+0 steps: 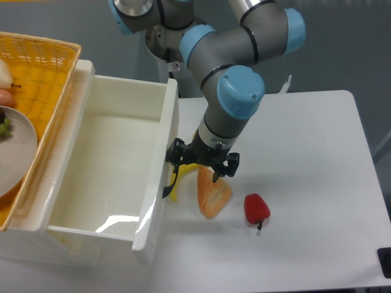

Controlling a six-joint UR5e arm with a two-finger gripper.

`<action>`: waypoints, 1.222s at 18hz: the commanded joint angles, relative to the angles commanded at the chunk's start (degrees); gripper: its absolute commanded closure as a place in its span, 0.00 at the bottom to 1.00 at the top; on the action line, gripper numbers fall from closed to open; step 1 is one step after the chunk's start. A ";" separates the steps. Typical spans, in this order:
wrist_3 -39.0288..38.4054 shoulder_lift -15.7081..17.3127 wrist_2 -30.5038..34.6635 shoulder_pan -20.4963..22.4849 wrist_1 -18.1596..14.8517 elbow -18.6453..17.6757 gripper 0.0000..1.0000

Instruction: Slide open the top white drawer

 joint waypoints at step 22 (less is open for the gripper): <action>4.11 -1.23 5.61 3.87 7.99 -0.09 0.00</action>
